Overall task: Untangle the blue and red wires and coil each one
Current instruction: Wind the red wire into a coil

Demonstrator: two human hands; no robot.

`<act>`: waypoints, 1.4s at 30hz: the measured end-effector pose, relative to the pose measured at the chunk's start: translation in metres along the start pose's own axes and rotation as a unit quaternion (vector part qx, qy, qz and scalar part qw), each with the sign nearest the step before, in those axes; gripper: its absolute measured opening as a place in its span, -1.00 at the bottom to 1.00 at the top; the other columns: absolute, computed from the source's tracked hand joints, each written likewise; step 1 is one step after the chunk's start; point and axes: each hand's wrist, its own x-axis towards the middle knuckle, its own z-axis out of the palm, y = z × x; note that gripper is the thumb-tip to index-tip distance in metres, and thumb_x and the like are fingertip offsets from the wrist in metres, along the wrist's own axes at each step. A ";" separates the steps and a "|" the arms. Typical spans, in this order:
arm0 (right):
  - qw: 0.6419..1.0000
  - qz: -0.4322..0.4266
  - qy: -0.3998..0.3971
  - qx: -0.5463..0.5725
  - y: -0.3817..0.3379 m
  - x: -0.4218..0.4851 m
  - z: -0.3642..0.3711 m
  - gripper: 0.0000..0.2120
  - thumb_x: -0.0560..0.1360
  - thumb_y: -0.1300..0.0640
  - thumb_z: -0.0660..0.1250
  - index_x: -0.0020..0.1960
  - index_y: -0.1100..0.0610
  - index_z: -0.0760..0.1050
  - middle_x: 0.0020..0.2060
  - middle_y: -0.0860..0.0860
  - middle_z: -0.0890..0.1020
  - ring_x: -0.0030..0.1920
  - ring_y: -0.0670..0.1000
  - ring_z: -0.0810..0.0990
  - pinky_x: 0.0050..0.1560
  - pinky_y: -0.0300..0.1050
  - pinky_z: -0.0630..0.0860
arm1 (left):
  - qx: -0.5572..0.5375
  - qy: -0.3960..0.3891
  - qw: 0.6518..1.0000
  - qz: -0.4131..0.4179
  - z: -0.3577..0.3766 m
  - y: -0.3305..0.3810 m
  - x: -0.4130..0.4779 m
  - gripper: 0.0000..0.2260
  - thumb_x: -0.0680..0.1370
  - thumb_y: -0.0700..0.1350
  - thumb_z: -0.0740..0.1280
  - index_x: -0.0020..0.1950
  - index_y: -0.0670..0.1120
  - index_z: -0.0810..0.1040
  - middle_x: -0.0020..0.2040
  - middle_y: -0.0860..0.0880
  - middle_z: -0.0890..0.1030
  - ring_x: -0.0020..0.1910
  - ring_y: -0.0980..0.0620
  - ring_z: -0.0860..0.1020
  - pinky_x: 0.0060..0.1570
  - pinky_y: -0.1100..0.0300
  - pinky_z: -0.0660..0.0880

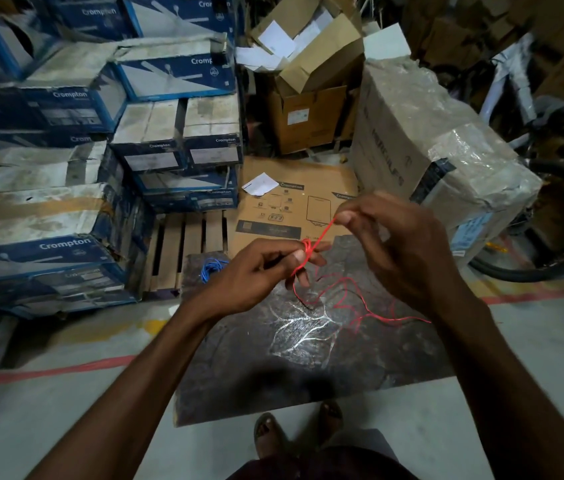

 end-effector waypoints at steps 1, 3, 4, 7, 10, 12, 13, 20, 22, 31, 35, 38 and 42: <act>1.000 0.009 0.014 0.005 0.007 0.006 0.002 -0.85 0.66 0.05 0.34 0.02 0.07 0.66 -0.13 0.02 0.65 -0.13 0.04 0.61 -0.12 0.07 0.52 | -0.022 -0.015 1.000 0.000 0.000 0.005 -0.001 -0.73 0.68 -0.21 0.16 0.21 -0.28 0.61 0.22 -0.08 0.66 -0.20 0.02 0.61 -0.21 0.19 0.48; 0.998 0.037 0.040 0.028 0.020 0.017 0.008 -0.88 0.63 -0.02 0.38 0.01 -0.02 0.66 -0.14 0.00 0.64 -0.12 0.01 0.60 -0.12 0.09 0.52 | -0.066 -0.041 0.997 0.000 -0.003 0.014 -0.004 -0.70 0.68 -0.23 0.11 0.23 -0.33 0.57 0.30 -0.10 0.61 -0.20 0.02 0.60 -0.21 0.19 0.48; 0.997 0.048 0.047 0.040 0.027 0.020 0.011 -0.89 0.61 -0.04 0.40 0.00 -0.04 0.66 -0.14 0.00 0.64 -0.10 0.01 0.61 -0.12 0.10 0.51 | -0.084 -0.050 0.995 -0.002 -0.005 0.018 -0.006 -0.69 0.68 -0.24 0.09 0.23 -0.34 0.56 0.33 -0.11 0.59 -0.20 0.03 0.59 -0.20 0.20 0.48; 0.995 0.064 0.035 0.067 0.039 0.024 0.028 -0.86 0.61 -0.05 0.40 0.00 -0.02 0.69 -0.14 -0.05 0.63 -0.07 -0.06 0.60 -0.06 0.06 0.53 | -0.129 -0.061 0.990 -0.009 -0.010 0.026 -0.009 -0.68 0.68 -0.21 0.08 0.22 -0.34 0.55 0.34 -0.16 0.57 -0.25 0.09 0.54 -0.19 0.20 0.44; 0.989 0.104 -0.004 0.107 0.047 0.015 0.053 -0.81 0.63 -0.06 0.34 0.00 -0.01 0.69 -0.13 -0.10 0.63 -0.08 -0.12 0.59 -0.04 0.04 0.52 | -0.181 -0.035 0.983 -0.004 -0.013 0.026 -0.008 -0.68 0.66 -0.18 0.09 0.20 -0.32 0.55 0.33 -0.21 0.57 -0.30 0.12 0.50 -0.21 0.24 0.41; 0.982 0.127 -0.037 0.137 0.047 0.004 0.070 -0.75 0.63 -0.11 0.26 0.02 -0.02 0.66 -0.15 -0.15 0.65 -0.10 -0.11 0.60 -0.04 0.05 0.54 | -0.206 -0.002 0.979 0.003 -0.016 0.026 -0.006 -0.69 0.66 -0.20 0.08 0.16 -0.33 0.55 0.30 -0.22 0.59 -0.33 0.13 0.49 -0.24 0.27 0.41; 0.977 0.141 -0.054 0.151 0.043 -0.003 0.078 -0.73 0.63 -0.14 0.23 0.04 -0.04 0.65 -0.19 -0.16 0.64 -0.15 -0.09 0.60 -0.09 0.03 0.54 | -0.218 0.014 0.976 0.004 -0.016 0.027 -0.005 -0.69 0.66 -0.21 0.07 0.13 -0.34 0.55 0.29 -0.22 0.60 -0.35 0.14 0.48 -0.24 0.27 0.40; 0.961 0.190 -0.133 0.153 0.003 -0.051 0.112 -0.77 0.71 -0.14 0.16 0.05 -0.13 0.56 -0.38 -0.20 0.56 -0.35 -0.14 0.52 -0.18 0.06 0.56 | -0.263 0.096 0.960 -0.014 -0.008 0.020 0.008 -0.71 0.71 -0.19 0.03 -0.05 -0.23 0.50 0.22 -0.21 0.64 -0.32 0.11 0.47 -0.17 0.24 0.43; 0.966 0.178 -0.146 0.118 -0.007 -0.060 0.111 -0.76 0.71 -0.13 0.16 0.07 -0.10 0.57 -0.40 -0.31 0.52 -0.36 -0.16 0.43 -0.20 0.02 0.54 | -0.284 0.126 0.951 -0.008 -0.006 0.012 0.014 -0.70 0.72 -0.20 0.01 -0.07 -0.18 0.47 0.24 -0.21 0.63 -0.12 0.06 0.58 -0.19 0.30 0.46; 0.978 0.108 -0.177 0.012 -0.042 -0.081 0.081 -0.68 0.67 -0.21 0.01 0.15 -0.09 0.45 -0.20 0.01 0.67 -0.13 0.18 0.65 -0.14 0.12 0.55 | -0.248 0.235 0.939 -0.024 0.004 -0.006 0.034 -0.70 0.73 -0.16 0.03 0.05 -0.24 0.52 0.25 -0.17 0.61 0.24 -0.03 0.61 0.19 0.20 0.53; 0.983 0.092 -0.157 0.023 -0.050 -0.077 0.052 -0.77 0.69 -0.13 0.09 -0.05 -0.04 0.36 -0.35 -0.05 0.52 -0.24 0.13 0.58 -0.23 0.13 0.50 | -0.021 0.212 0.977 -0.012 0.002 -0.015 0.029 -0.70 0.72 -0.08 0.07 -0.08 -0.14 0.52 0.31 -0.05 0.58 0.33 0.08 0.55 0.25 0.13 0.52; 0.988 0.091 -0.121 0.028 -0.047 -0.064 0.029 -0.76 0.70 -0.08 0.10 -0.01 -0.01 0.46 -0.26 -0.11 0.53 -0.21 0.05 0.55 -0.19 0.11 0.50 | 0.097 0.168 0.981 -0.005 -0.001 -0.019 0.020 -0.70 0.72 -0.10 0.09 -0.08 -0.18 0.51 0.29 0.03 0.61 0.24 0.12 0.60 0.10 0.13 0.58; 0.997 0.063 -0.033 -0.001 -0.025 -0.034 0.004 -0.82 0.68 0.04 0.23 0.03 0.02 0.59 -0.12 -0.08 0.65 -0.14 0.01 0.59 -0.15 0.06 0.54 | 0.169 0.087 0.982 0.018 0.003 0.001 0.005 -0.68 0.71 -0.15 0.15 -0.03 0.20 0.58 -0.15 0.33 0.61 -0.21 0.22 0.59 -0.17 0.38 0.44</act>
